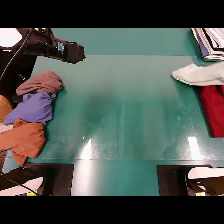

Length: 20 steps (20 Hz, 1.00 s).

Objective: Fold the shirts.

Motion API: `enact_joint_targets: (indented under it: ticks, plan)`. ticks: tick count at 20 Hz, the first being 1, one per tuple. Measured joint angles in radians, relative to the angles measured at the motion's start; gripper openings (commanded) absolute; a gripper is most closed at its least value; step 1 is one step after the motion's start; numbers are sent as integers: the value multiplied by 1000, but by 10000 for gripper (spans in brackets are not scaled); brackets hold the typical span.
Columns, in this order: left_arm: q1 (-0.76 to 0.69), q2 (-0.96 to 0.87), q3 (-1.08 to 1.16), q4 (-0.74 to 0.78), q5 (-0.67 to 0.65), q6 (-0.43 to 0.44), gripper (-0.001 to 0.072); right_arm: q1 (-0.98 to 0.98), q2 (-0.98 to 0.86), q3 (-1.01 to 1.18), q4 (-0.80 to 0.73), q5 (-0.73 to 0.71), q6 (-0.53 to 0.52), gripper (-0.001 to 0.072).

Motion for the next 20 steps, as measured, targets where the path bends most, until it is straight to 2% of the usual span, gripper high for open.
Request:
enact_joint_targets:
  ticks: [7, 13, 16, 20]
  plan:
    - [-17, 0, 0, 3, 26, -23, 21, -155, 1, 74, 87, -23, -9, 12]
    - [-18, 0, 0, 8, 29, -24, 22, -182, 14, 219, 97, 79, 22, 12]
    - [-18, 0, 0, 11, 21, -24, 22, -193, 70, 169, 25, 115, 47, 12]
    - [-18, 0, 0, 11, 10, -8, 22, -233, 182, -3, -73, 143, 60, 13]
